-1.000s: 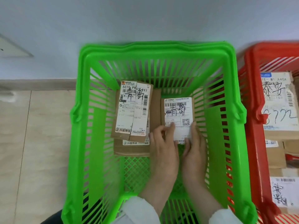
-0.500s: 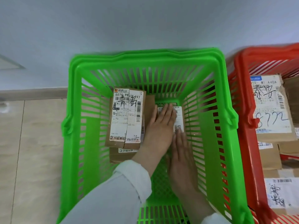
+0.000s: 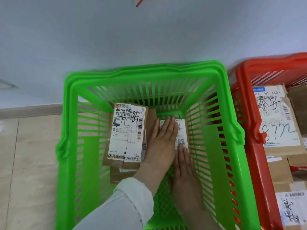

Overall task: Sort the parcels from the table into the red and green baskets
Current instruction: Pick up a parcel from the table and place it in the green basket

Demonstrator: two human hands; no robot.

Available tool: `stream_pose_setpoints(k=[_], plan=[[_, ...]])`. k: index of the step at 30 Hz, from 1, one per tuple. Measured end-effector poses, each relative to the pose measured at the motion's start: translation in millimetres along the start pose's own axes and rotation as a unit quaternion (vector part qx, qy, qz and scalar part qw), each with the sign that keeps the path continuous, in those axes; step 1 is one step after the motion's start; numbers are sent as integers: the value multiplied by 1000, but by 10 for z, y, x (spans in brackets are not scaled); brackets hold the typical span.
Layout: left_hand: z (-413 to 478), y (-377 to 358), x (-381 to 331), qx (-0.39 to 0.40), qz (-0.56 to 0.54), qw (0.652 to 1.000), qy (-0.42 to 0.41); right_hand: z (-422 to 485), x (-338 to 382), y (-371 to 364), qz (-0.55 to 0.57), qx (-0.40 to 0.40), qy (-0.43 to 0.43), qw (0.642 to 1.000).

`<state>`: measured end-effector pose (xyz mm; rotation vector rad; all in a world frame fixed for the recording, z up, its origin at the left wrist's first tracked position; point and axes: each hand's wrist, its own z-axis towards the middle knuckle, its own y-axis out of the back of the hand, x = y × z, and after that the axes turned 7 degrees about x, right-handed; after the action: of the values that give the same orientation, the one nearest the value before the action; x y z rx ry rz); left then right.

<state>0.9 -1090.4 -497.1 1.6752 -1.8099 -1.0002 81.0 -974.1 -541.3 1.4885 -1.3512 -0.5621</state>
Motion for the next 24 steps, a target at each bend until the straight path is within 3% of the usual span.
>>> stream_pose_setpoints(k=[5,7,11,14,19,24], plan=[[-95,226,-14,44,-73,996,11,-44,32,188,-9,24,-3,1000],[-312,438,-69,7,-143,990,5,-115,95,502,22,36,-11,999],[-1090,937,-271,-70,-359,928,70,-488,400,1495,171,49,-41,983],[-1872,1408,-490,-57,-491,857,147,-938,652,2311,323,61,-109,938],[-3240,2337,-1015,-13,-546,816,190,-1872,995,3774,527,62,-211,821],[-4035,3139,-1475,-41,-550,815,176,-2566,1171,4756,555,44,-203,806]])
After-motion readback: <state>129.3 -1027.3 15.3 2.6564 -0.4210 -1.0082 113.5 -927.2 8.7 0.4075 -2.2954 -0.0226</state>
